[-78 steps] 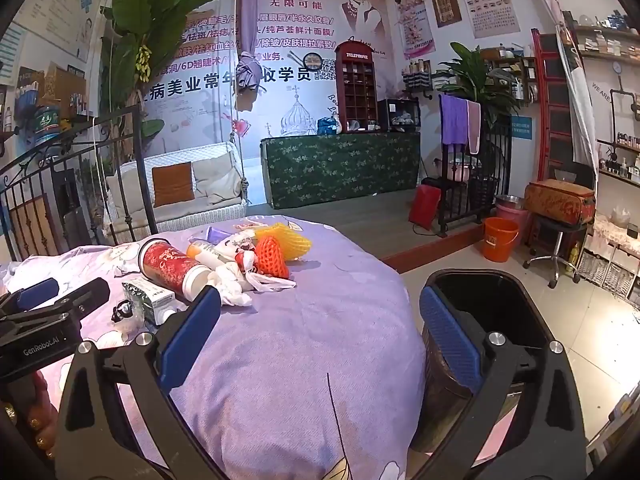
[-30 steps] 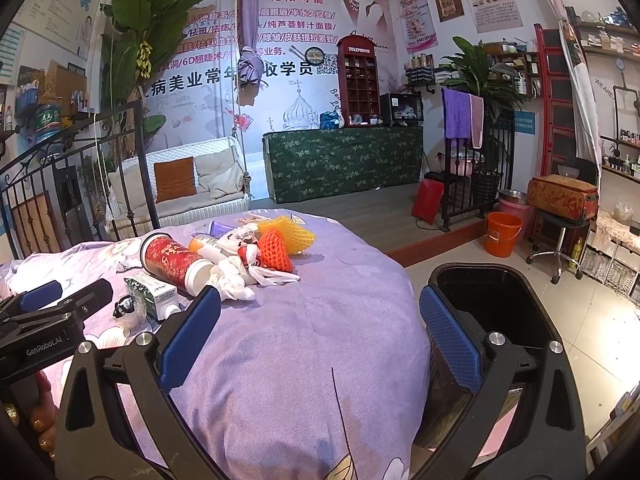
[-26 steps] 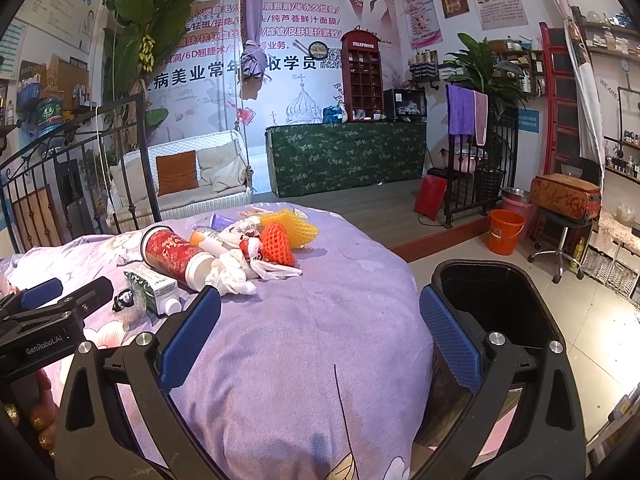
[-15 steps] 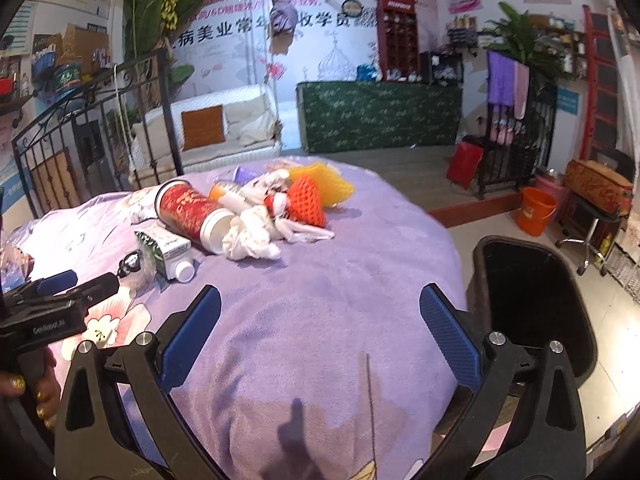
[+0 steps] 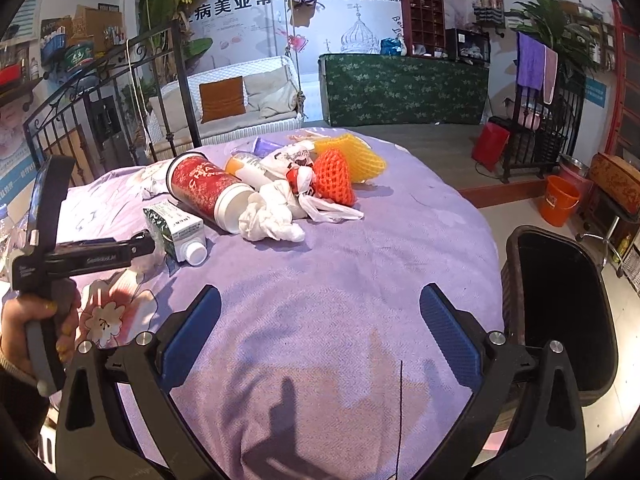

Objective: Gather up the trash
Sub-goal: 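Grasp the clear plastic bag with the left gripper, then grasp the green-and-white milk carton with the right gripper while the left holds the bag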

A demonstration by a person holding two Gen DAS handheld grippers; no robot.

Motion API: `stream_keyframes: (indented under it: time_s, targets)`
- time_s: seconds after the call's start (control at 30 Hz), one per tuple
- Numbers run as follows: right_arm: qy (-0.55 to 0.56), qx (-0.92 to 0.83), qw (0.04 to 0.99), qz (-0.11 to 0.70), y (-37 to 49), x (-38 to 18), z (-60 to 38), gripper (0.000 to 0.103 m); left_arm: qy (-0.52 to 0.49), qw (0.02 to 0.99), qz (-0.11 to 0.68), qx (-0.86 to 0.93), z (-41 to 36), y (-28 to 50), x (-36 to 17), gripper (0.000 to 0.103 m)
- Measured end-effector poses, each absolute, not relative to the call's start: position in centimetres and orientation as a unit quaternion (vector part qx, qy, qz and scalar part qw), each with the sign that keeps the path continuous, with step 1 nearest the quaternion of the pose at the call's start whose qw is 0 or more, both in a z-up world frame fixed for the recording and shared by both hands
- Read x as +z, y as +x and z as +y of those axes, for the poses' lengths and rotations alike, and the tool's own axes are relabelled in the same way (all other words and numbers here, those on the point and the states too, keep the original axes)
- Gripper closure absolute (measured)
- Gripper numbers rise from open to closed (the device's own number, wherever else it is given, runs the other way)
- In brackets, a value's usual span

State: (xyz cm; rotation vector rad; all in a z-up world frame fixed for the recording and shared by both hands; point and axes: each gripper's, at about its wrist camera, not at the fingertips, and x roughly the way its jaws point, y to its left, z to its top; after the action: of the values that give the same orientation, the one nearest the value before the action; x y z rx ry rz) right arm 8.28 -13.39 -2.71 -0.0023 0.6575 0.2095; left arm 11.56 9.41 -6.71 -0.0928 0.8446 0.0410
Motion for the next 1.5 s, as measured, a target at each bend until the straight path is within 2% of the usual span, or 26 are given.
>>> stream_keyframes:
  time_s: [0.03, 0.1, 0.13, 0.27, 0.37, 0.8, 1.0, 1.2, 1.37, 1.5]
  targets:
    - [-0.002, 0.104, 0.94, 0.325, 8.4, -2.8, -13.3, 0.005, -0.041, 0.91, 0.412, 0.016, 9.3, 11.7, -6.9, 0.025]
    - [-0.006, 0.108, 0.938, 0.33, 8.6, -3.0, -13.1, 0.005, -0.048, 0.904, 0.424, 0.012, 9.5, 12.2, -7.5, 0.042]
    - [-0.011, 0.111, 0.936, 0.333, 8.9, -3.1, -13.0, 0.005, -0.056, 0.902, 0.427, 0.013, 9.6, 12.2, -7.7, 0.043]
    - [-0.025, 0.139, 0.927, 0.348, 10.2, -3.0, -11.7, 0.005, -0.09, 0.907, 0.412, 0.019, 10.7, 11.4, -7.4, 0.055]
    - [-0.04, 0.179, 0.914, 0.361, 11.8, -2.9, -10.0, 0.005, -0.113, 0.91, 0.399, 0.023, 11.5, 10.2, -6.8, 0.059]
    - [-0.171, 0.377, 0.822, 0.39, 19.1, -2.9, 4.5, 0.006, -0.123, 0.92, 0.369, 0.059, 12.3, 6.7, -5.0, 0.06]
    - [-0.219, 0.391, 0.794, 0.411, 22.4, -4.1, 9.4, 0.015, -0.132, 0.919, 0.368, 0.053, 12.4, 6.2, -5.3, 0.06]
    - [-0.306, 0.366, 0.772, 0.42, 23.9, -7.6, 13.5, 0.025, -0.135, 0.918, 0.371, 0.049, 12.6, 5.7, -5.6, 0.06]
    - [-0.318, 0.352, 0.769, 0.428, 24.2, -9.1, 14.2, 0.049, -0.141, 0.915, 0.375, 0.047, 12.9, 5.5, -6.0, 0.06]
    - [-0.302, 0.351, 0.778, 0.424, 23.0, -8.4, 13.2, 0.052, -0.145, 0.914, 0.377, 0.046, 13.0, 5.5, -6.3, 0.06]
